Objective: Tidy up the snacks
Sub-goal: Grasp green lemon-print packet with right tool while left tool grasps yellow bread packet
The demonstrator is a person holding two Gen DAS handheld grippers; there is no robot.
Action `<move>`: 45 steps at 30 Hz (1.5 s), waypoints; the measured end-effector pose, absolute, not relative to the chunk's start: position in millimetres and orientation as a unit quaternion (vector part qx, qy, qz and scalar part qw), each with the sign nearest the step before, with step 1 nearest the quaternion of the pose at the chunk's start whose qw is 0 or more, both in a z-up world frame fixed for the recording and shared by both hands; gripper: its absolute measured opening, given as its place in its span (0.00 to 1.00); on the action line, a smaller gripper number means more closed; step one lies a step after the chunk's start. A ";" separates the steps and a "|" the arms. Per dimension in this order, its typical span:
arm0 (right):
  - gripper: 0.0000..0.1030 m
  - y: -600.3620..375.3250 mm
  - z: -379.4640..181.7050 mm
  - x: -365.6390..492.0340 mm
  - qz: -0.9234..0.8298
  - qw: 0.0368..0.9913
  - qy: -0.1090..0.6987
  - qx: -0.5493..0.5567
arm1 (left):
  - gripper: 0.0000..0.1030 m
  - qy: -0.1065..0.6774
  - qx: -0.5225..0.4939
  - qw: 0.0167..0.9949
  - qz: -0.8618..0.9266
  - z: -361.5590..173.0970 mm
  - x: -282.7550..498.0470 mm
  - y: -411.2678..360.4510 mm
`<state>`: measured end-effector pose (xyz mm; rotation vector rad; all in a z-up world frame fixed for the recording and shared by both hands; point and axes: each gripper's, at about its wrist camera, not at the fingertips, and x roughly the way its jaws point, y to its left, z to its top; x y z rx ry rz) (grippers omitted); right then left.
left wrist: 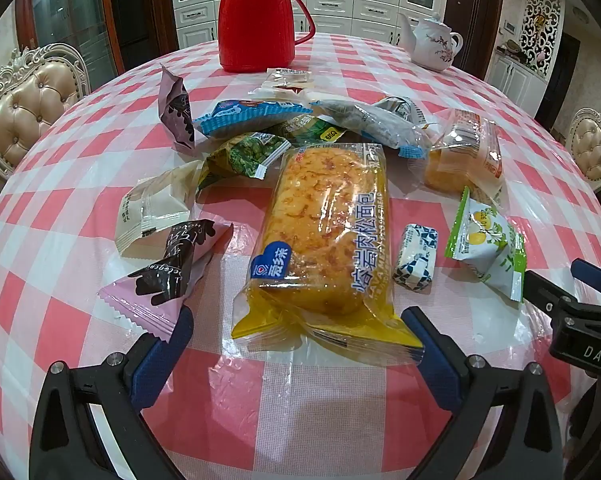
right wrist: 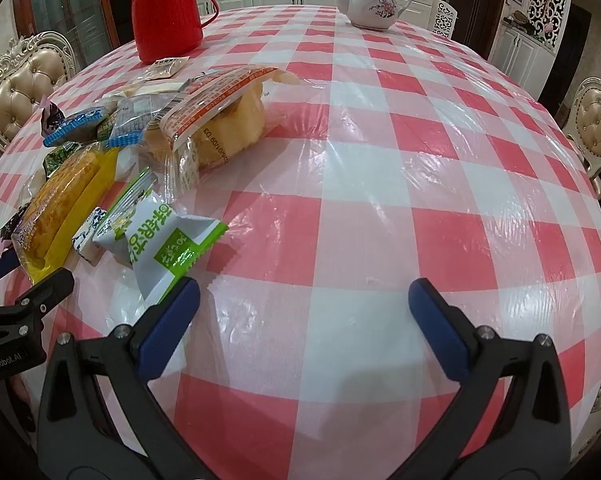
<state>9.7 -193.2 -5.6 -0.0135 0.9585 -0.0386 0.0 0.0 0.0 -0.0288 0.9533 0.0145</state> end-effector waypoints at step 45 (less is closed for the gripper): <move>0.44 -190.6 24.2 -24.5 0.182 0.912 0.368 -0.002 | 0.49 0.453 0.063 0.883 -0.102 21.7 23.4 -0.3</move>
